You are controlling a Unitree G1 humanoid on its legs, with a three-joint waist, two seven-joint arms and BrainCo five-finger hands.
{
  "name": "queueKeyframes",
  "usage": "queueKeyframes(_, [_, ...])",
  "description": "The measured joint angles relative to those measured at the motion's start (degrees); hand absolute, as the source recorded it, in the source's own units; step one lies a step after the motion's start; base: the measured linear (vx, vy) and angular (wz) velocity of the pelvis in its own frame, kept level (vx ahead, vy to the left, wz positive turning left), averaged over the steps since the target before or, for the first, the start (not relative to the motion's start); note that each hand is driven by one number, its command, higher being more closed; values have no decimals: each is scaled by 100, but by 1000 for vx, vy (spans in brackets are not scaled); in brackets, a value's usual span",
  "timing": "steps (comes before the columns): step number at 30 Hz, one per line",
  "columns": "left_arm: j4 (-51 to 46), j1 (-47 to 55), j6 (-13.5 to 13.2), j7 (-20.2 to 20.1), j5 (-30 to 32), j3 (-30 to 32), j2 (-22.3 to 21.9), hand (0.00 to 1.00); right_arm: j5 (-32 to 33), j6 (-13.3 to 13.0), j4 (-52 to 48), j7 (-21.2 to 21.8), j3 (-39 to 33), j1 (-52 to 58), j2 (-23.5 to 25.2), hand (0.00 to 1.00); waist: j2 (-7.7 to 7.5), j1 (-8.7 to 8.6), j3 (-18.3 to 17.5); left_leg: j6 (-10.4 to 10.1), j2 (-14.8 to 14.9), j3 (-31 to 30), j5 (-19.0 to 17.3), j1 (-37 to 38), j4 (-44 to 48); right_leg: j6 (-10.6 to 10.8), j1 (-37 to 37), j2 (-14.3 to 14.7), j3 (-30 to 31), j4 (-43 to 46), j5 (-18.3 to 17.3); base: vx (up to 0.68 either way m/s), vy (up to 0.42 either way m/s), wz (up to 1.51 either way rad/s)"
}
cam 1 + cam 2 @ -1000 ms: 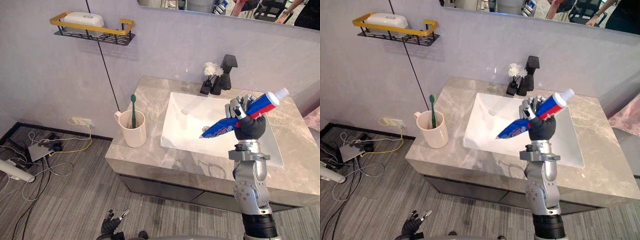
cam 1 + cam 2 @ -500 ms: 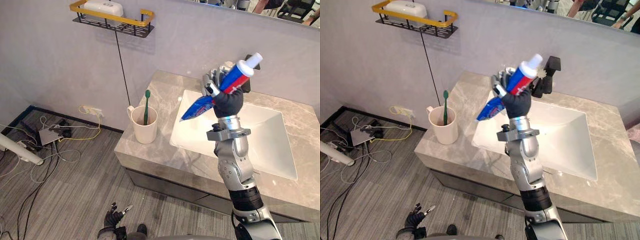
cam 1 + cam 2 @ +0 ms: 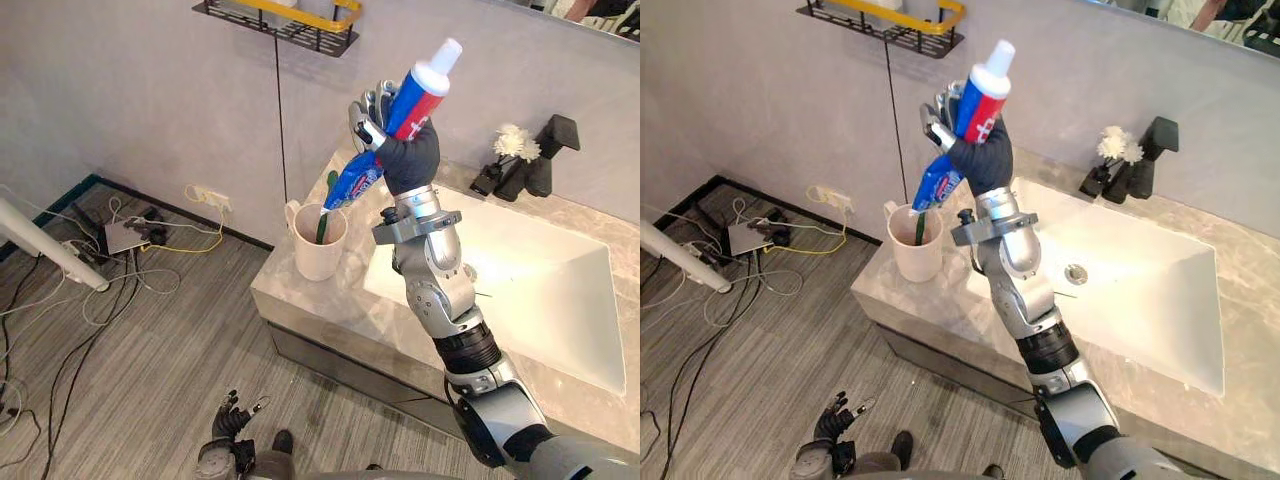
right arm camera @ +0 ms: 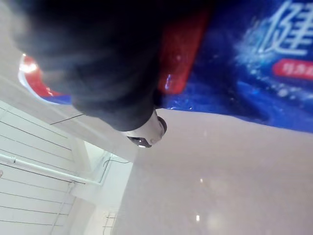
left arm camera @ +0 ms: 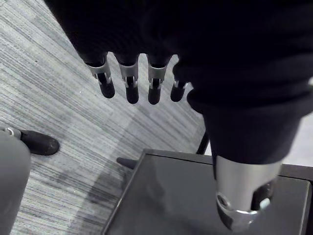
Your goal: Organize washtable
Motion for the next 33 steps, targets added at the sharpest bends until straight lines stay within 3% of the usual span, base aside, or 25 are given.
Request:
queueKeyframes(8, [0, -110, 0, 0, -3, -29, 10, 0, -87, 20, 212, -7, 202, -138, 0, 100, -29, 137, 136, -3, 18, 6, -2, -22, 18, -4, -21, 3, 13, 35, -3, -15, -1, 0])
queueKeyframes(33, [3, -123, -1, 5, -6, -206, 58, 0, -535, 90, 430, 132, 456, 178, 74, 100, -7, 114, 150, -5, 24, 92, -3, -59, 69, -7, -89, -4, 100, 53, -4, -5, 0, -1])
